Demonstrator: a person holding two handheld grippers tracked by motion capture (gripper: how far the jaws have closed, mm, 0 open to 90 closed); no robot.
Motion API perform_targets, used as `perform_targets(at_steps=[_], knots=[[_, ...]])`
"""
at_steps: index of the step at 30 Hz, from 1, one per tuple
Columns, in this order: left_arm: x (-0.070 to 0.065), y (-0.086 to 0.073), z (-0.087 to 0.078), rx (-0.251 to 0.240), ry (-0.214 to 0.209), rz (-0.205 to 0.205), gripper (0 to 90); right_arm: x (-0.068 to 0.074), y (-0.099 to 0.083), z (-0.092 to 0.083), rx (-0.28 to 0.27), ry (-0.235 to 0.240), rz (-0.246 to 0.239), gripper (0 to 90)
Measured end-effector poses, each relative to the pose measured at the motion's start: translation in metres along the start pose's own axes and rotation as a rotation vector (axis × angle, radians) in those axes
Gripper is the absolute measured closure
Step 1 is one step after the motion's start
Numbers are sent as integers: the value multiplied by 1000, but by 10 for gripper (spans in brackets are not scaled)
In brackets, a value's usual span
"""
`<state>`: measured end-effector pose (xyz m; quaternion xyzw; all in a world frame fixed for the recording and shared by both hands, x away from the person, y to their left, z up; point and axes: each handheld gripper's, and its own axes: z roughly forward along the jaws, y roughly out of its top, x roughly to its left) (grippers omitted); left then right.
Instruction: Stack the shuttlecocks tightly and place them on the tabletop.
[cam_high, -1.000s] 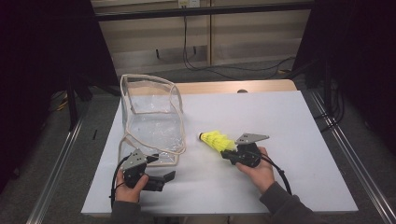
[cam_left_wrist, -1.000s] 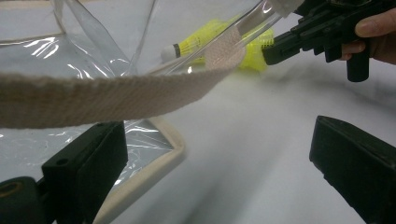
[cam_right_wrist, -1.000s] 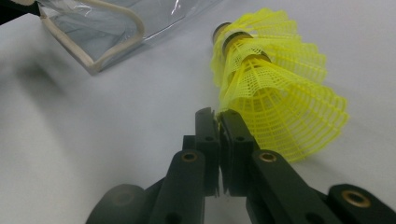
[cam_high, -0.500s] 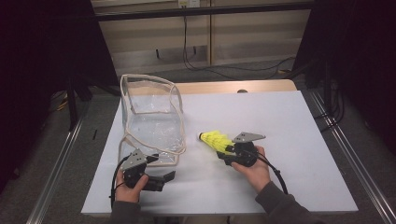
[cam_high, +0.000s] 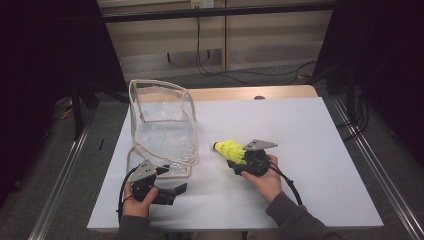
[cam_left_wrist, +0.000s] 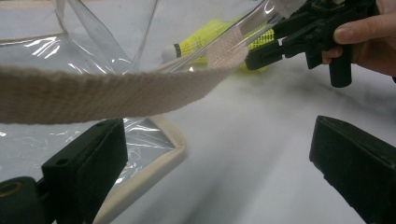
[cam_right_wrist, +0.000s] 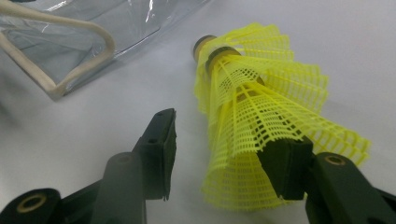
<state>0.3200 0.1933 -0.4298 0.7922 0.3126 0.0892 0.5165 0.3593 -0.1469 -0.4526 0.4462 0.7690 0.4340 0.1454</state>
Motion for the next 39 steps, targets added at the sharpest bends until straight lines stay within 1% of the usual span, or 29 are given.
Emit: perform_targets(at_steps=[14,20,30,35,39], knots=[[0,0,1,-2,-1,-1,43,2,4,5,1,-9,0,466],[0,0,1,-1,-1,-2,43,3,6,8,3,-21,-5,469],[1,0,0,0,-3,-3,43,3,7,13,13,-43,4,481],[1,0,0,0,-3,-3,43,3,9,15,8,-59,18,497],[1,0,0,-1,-4,-4,43,1,11,16,8,-88,11,558]])
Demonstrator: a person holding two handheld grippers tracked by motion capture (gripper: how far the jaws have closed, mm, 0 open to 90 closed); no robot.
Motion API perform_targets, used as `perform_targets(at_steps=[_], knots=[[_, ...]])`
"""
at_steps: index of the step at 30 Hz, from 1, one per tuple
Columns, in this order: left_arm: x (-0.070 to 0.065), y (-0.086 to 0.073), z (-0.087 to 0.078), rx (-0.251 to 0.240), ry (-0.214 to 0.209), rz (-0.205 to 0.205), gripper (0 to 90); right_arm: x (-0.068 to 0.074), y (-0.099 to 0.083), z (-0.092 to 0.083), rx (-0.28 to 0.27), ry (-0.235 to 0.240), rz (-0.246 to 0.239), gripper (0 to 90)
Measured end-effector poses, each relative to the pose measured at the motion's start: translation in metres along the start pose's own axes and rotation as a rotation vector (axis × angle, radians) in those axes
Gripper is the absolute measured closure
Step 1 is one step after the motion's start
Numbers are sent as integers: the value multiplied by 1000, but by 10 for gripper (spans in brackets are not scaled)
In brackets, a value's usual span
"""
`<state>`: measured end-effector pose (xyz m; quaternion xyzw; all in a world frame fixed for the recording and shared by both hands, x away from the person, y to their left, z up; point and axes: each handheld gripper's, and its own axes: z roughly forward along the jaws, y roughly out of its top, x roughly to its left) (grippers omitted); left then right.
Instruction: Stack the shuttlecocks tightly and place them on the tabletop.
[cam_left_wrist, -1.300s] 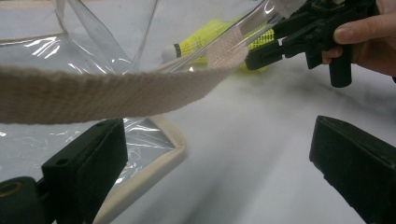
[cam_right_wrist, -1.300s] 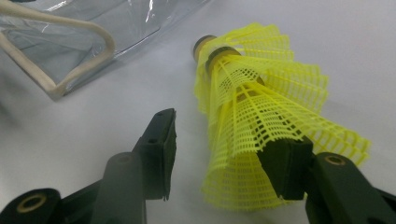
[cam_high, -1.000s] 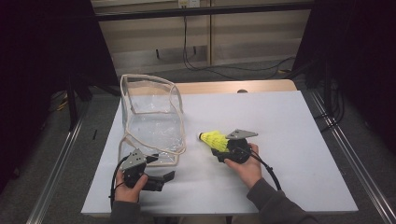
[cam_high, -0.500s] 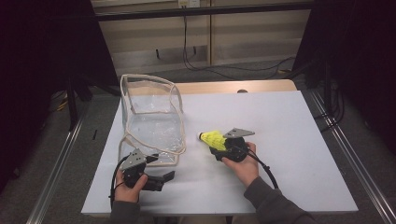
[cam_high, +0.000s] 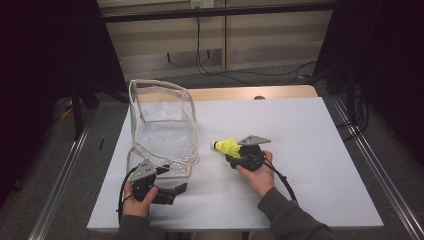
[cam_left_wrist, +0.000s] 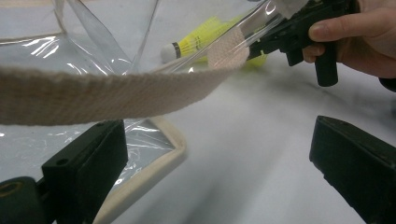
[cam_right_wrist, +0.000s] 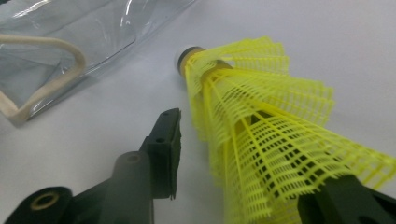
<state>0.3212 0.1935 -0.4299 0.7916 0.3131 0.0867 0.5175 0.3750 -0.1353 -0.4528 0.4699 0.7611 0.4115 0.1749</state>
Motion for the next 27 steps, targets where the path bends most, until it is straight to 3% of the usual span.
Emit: perform_targets(at_steps=[7,12,27], knots=[[1,0,0,-1,-1,0,43,-4,2,1,0,-32,-2,715],[1,0,0,-2,0,0,43,-5,4,1,1,-20,-23,800],[0,1,2,-8,2,-4,38,-15,2,-18,23,29,-99,841]])
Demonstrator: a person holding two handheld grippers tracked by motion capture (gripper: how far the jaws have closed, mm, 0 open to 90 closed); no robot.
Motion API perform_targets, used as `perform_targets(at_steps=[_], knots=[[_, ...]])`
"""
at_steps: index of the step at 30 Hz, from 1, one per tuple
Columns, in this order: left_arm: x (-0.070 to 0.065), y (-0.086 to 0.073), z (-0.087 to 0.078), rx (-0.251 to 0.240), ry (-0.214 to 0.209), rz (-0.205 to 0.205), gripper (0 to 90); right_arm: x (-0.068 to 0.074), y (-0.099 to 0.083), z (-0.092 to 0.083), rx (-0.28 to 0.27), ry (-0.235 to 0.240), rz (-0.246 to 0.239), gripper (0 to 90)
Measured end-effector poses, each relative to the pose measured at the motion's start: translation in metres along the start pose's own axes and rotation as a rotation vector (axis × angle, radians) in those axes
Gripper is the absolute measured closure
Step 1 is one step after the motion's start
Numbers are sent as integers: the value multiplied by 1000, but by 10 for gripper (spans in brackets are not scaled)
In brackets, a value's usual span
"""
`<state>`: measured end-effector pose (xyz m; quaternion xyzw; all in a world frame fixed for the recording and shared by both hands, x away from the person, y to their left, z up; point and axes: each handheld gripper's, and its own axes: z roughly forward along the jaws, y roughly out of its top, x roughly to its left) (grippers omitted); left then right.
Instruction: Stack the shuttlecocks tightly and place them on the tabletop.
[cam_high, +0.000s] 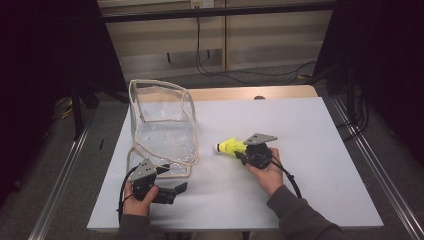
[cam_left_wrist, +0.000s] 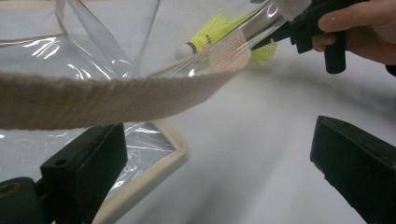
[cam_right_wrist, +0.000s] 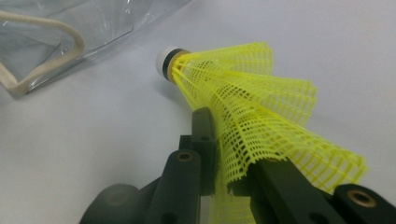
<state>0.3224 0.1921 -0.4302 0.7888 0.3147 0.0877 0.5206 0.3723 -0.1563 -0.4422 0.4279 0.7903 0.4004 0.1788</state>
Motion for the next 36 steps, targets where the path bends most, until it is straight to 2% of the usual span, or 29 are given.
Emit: perform_targets(at_steps=[3,9,14,16,23,36], knots=[[0,0,0,1,-1,2,38,-1,-2,-1,0,15,9,827],[0,0,0,1,-1,3,38,3,-2,5,-14,17,28,776],[0,0,0,2,0,2,38,4,-1,7,-22,-1,44,707],[0,0,0,2,-1,2,38,5,-1,9,-24,-7,47,707],[0,0,-1,4,-1,2,38,5,1,12,-27,-31,21,837],[0,0,-1,-4,-1,1,38,3,5,4,-31,29,-1,857]])
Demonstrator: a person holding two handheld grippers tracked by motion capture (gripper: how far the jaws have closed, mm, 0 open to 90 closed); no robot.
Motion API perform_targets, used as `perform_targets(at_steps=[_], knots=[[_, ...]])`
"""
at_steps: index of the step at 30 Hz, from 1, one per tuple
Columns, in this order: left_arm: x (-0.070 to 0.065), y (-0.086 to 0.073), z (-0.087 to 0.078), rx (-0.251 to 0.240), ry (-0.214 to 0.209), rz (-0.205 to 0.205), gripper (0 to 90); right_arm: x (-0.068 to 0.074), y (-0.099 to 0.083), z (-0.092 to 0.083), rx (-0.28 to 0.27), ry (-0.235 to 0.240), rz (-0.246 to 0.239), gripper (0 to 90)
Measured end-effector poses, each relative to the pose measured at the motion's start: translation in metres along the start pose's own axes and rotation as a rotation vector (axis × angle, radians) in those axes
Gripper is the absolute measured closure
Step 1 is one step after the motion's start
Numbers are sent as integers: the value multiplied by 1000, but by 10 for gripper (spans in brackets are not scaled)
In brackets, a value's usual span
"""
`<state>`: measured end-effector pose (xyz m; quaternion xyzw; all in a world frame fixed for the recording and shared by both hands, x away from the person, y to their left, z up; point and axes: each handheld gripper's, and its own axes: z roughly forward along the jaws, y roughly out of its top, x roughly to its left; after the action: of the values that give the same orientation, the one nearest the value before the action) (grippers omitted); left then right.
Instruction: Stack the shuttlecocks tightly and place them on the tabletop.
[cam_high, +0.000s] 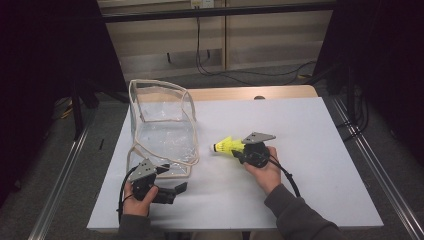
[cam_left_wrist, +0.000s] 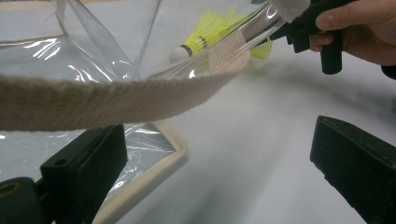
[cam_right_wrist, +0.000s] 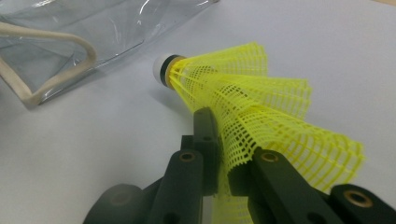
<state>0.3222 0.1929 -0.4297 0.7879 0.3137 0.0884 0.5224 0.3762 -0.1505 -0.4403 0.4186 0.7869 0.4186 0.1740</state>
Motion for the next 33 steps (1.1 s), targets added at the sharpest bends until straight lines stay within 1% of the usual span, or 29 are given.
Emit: perform_targets(at_steps=[3,8,12,15,18,19,22,23,33], knots=[[0,0,0,1,1,1,39,-1,2,-3,1,17,5,857],[0,0,0,-2,2,-2,39,-2,5,-6,7,35,-6,858],[0,0,0,-2,1,-1,39,-2,7,-8,5,44,3,858],[0,0,0,-2,1,0,39,-4,7,-9,7,60,10,858],[0,0,-1,-2,2,0,38,-4,8,-11,6,67,12,859],[0,0,-1,-2,2,1,38,-5,9,-12,4,67,5,859],[-1,0,-1,-6,4,-2,38,-6,12,-15,8,80,16,859],[-1,0,-1,-6,4,-1,38,-7,13,-16,10,85,6,860],[-1,0,0,-6,5,-2,38,-8,26,-27,20,111,-20,869]])
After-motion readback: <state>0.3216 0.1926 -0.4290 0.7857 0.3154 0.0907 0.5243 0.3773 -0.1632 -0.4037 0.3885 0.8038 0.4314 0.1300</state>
